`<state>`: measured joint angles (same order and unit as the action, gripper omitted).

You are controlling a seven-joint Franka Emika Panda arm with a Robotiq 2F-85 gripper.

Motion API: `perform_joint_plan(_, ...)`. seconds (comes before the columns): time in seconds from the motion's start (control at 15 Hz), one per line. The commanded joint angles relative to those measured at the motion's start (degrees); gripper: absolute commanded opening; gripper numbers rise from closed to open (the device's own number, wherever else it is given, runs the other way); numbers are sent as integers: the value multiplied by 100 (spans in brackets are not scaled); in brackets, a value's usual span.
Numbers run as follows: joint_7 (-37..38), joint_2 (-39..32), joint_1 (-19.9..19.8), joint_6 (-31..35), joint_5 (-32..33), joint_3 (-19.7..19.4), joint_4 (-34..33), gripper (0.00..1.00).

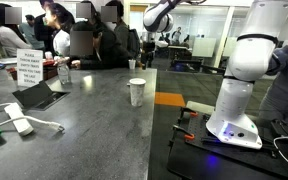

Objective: Place the marker inside the coffee cup

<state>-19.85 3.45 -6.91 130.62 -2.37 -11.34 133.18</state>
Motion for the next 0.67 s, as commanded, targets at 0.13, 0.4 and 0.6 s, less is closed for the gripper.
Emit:
perform_joint_plan(0.13, 11, -1530, -281, 20, 73, 50, -1291, 100)
perform_joint_plan(0.4, -119, -2485, -606, -184, -14, 158, -2106, 100)
perform_joint_plan(0.6, -192, -2961, -816, -237, -34, 290, -2466, 100)
